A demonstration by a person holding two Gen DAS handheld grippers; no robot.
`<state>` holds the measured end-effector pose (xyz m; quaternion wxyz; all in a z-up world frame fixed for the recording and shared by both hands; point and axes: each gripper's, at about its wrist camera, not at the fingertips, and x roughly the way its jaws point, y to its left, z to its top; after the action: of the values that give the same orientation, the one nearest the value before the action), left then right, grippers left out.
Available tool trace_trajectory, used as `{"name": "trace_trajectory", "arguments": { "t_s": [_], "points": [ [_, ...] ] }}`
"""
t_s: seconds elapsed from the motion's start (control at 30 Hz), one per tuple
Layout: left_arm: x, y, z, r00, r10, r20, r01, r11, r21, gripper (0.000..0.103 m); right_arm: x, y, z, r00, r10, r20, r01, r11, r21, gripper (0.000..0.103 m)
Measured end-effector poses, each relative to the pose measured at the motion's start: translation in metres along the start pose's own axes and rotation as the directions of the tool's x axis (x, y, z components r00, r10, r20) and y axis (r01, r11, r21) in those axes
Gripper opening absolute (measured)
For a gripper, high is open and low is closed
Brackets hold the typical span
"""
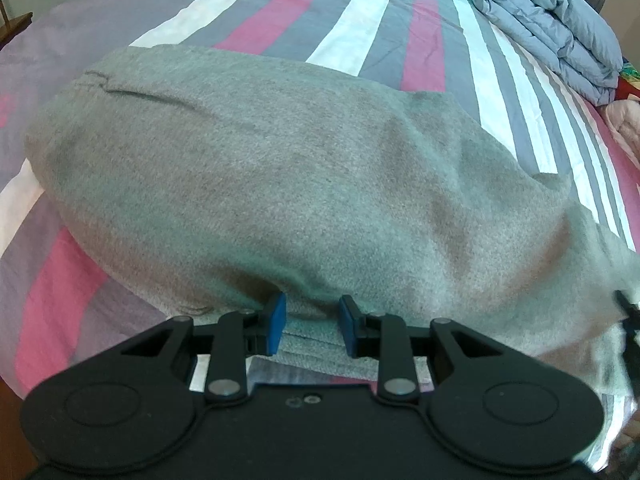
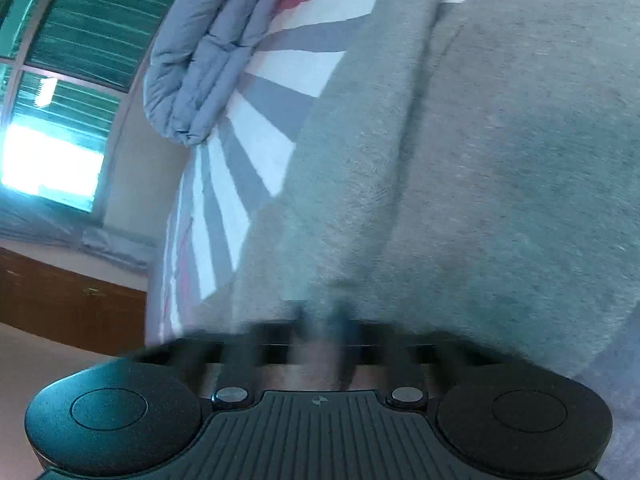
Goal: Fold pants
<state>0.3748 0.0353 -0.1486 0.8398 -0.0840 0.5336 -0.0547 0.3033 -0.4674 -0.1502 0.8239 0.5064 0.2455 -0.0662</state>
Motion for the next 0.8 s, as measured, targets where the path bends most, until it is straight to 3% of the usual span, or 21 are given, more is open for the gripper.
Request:
{"name": "trace_trajectory", "arguments": {
  "t_s": [0.13,0.27,0.33,0.43,0.47,0.57,0.7,0.8],
  "points": [
    [-0.001,-0.007,-0.005,0.999,0.030,0.022,-0.031,0.998,0.053,0.020,-0.054,0.035,-0.013,0.995,0.048,0.085,-0.023,0.962,-0.271,0.007],
    [-0.003,-0.013,-0.011,0.997,0.056,0.045,-0.060,0.993,0.100,0.020,-0.093,0.049,-0.041,0.991,0.089,0.102,-0.039,0.909,-0.414,0.007],
    [-0.003,-0.015,-0.012,0.997,0.062,0.049,-0.068,0.992,0.110,0.020,-0.092,0.032,-0.054,0.996,0.026,0.086,0.010,0.917,-0.399,0.007],
    [-0.004,-0.020,-0.010,0.995,0.086,0.056,-0.093,0.987,0.131,0.020,-0.055,-0.005,-0.061,0.985,-0.175,0.000,0.164,0.924,-0.346,0.007],
    [-0.008,-0.023,-0.011,0.996,0.026,0.086,-0.036,0.992,0.122,0.020,-0.047,-0.014,-0.062,0.981,-0.191,-0.034,0.170,0.932,-0.320,0.007],
    [-0.026,-0.035,-0.016,0.992,0.004,0.122,-0.021,0.989,0.143,0.020,-0.054,-0.008,-0.056,0.986,-0.160,-0.050,0.138,0.944,-0.300,0.011],
    [-0.030,-0.064,-0.023,0.993,-0.051,0.108,0.029,0.981,0.192,0.023,-0.077,-0.004,-0.034,0.995,-0.100,-0.028,0.086,0.945,-0.314,0.040],
    [-0.018,-0.078,-0.029,0.996,-0.055,0.067,0.041,0.979,0.199,0.023,-0.083,-0.022,-0.007,0.989,-0.145,0.020,0.145,0.955,-0.257,0.041]
  ]
}}
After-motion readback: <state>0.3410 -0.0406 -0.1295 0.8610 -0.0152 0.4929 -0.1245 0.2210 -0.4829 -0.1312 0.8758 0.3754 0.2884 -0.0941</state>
